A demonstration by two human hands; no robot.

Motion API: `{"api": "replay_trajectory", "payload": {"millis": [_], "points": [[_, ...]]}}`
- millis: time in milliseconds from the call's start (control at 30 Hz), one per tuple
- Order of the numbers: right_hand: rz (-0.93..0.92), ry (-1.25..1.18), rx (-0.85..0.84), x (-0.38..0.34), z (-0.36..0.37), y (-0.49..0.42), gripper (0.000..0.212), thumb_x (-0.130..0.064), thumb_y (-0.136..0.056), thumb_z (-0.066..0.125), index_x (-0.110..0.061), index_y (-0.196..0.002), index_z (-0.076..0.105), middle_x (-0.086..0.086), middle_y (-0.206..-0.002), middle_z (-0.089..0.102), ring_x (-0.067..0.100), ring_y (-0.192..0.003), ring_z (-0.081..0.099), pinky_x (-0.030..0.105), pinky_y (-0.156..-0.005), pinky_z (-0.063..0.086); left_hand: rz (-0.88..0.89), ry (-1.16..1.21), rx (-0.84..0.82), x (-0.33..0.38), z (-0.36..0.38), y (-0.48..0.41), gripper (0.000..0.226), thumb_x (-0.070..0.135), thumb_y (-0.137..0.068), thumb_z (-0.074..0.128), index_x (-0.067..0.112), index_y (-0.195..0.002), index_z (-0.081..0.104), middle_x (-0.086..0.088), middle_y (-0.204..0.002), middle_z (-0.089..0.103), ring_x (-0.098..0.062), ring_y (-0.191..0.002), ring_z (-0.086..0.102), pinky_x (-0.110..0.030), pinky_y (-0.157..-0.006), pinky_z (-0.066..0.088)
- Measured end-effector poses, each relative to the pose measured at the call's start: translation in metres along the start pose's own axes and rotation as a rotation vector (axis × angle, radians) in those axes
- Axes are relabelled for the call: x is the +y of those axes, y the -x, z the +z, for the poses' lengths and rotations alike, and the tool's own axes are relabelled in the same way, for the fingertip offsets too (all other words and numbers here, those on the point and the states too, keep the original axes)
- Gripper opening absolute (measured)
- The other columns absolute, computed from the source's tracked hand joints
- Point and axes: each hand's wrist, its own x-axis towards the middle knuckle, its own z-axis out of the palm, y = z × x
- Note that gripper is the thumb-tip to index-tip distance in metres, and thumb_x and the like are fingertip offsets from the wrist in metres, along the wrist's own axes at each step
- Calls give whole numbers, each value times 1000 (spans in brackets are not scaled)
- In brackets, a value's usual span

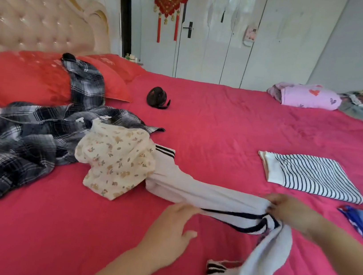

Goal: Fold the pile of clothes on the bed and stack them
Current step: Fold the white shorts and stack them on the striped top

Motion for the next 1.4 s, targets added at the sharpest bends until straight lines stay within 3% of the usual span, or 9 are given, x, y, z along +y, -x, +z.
{"api": "replay_trajectory", "payload": {"millis": [100,200,333,500,633,800,967,1067,1400], "points": [[84,-33,325,39,-43,12,40,20,-74,37,-11,-67,62,7,-68,62,23,-77,56,30,-61,38,-103,-135,20,-7,-6,-9,53,26,-92,55,27,-140,34,9,-146,27,-7,-135,23,-11,-105,11],[228,137,556,78,-67,17,27,7,-80,44,-2,-88,68,21,-94,66,34,-90,57,34,-69,35,-153,-211,-1,-9,-5,-16,58,25,-90,56,27,-142,30,5,-149,21,-12,-137,21,-24,-109,21],[292,424,464,90,-39,17,40,-7,-77,52,-19,-112,64,16,-120,60,31,-104,58,37,-89,47,-187,-333,-79,-9,8,-25,70,28,-89,58,30,-147,18,3,-156,6,-19,-142,6,-37,-113,19],[-194,448,192,44,53,-21,63,-25,-87,57,-26,-144,31,1,-146,39,16,-132,37,23,-107,27,-198,-599,-207,-26,19,-44,88,32,-85,63,35,-148,2,-2,-156,-16,-29,-142,-18,-51,-113,-8],[-291,532,73,4,116,-51,70,-56,-89,43,-42,-146,7,-3,-157,5,23,-145,5,43,-116,9,-224,-688,-301,-49,18,-61,98,30,-83,67,37,-147,-7,-5,-153,-26,-32,-137,-31,-58,-106,-17],[-269,592,16,-22,152,-87,80,-59,-85,48,-46,-144,-4,1,-157,-11,32,-144,-9,53,-113,8,-183,-723,-313,-77,22,-78,92,16,-86,60,38,-147,-6,-6,-154,-23,-32,-139,-25,-55,-112,-6],[-240,669,46,-10,170,-104,59,-31,-95,34,-48,-144,6,-1,-155,11,26,-139,16,47,-110,22,-122,-733,-236,-107,21,-81,57,8,-93,37,27,-146,22,-4,-154,11,-23,-139,15,-39,-105,27],[-277,678,130,-4,170,-107,56,-18,-94,30,-48,-140,20,-2,-143,31,23,-126,33,41,-103,31,-111,-760,-225,-115,8,-83,35,8,-94,34,15,-124,49,-6,-130,42,-22,-122,35,-34,-88,35],[-257,488,341,9,132,-94,62,-3,-81,45,-40,-129,50,0,-126,50,25,-106,47,36,-93,41,-450,-990,76,-157,-133,-49,31,9,-88,43,18,-114,55,-1,-118,49,-22,-115,42,-32,-91,39]]}}
